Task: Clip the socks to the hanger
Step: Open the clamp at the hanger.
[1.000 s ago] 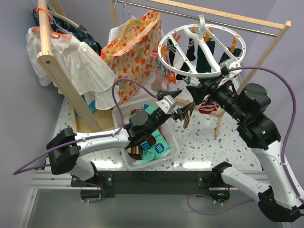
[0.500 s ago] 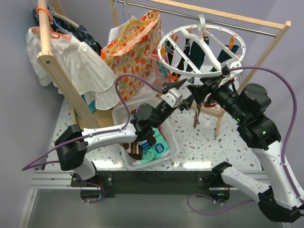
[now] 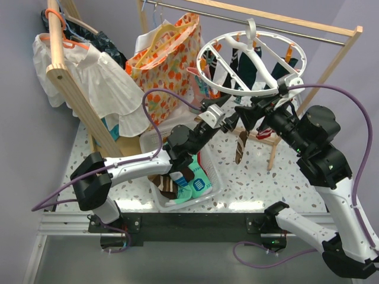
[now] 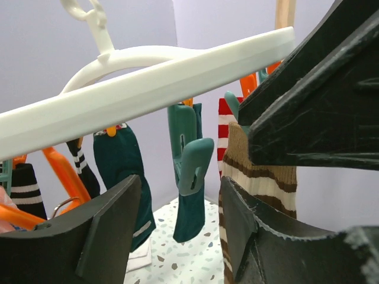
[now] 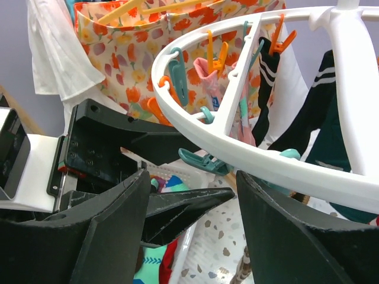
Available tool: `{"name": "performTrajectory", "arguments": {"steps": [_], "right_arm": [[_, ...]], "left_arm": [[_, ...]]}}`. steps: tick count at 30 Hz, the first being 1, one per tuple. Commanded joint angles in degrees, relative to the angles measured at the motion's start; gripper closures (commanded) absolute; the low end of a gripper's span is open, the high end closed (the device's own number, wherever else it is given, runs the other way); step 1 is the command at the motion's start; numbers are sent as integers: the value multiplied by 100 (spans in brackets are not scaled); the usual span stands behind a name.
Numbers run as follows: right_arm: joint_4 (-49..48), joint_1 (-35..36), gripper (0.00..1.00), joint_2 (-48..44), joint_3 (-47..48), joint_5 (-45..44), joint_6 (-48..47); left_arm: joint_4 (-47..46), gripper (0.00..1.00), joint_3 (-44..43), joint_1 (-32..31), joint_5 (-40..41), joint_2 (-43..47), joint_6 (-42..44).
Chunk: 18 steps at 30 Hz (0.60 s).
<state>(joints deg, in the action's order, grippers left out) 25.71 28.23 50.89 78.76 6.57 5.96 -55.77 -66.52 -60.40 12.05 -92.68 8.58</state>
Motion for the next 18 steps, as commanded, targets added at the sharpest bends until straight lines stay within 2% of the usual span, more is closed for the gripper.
{"name": "performTrajectory", "arguments": {"steps": [1, 7, 13, 16, 18], "right_arm": [[-128, 7, 36, -36, 183, -59, -24], [-119, 16, 36, -62, 219, 2, 63], [-84, 7, 36, -88, 280, 73, 160], [-84, 7, 36, -97, 341, 178, 248], [-76, 7, 36, -80, 420, 309, 274]], "left_arm": [[-496, 39, -299, 2, -142, -136, -14], [-567, 53, -405, -7, -107, -241, 162], [-602, 69, -300, -24, -89, -145, 162], [-567, 81, -195, -51, -45, -48, 127], [-523, 85, -160, -68, -1, 4, 91]]}}
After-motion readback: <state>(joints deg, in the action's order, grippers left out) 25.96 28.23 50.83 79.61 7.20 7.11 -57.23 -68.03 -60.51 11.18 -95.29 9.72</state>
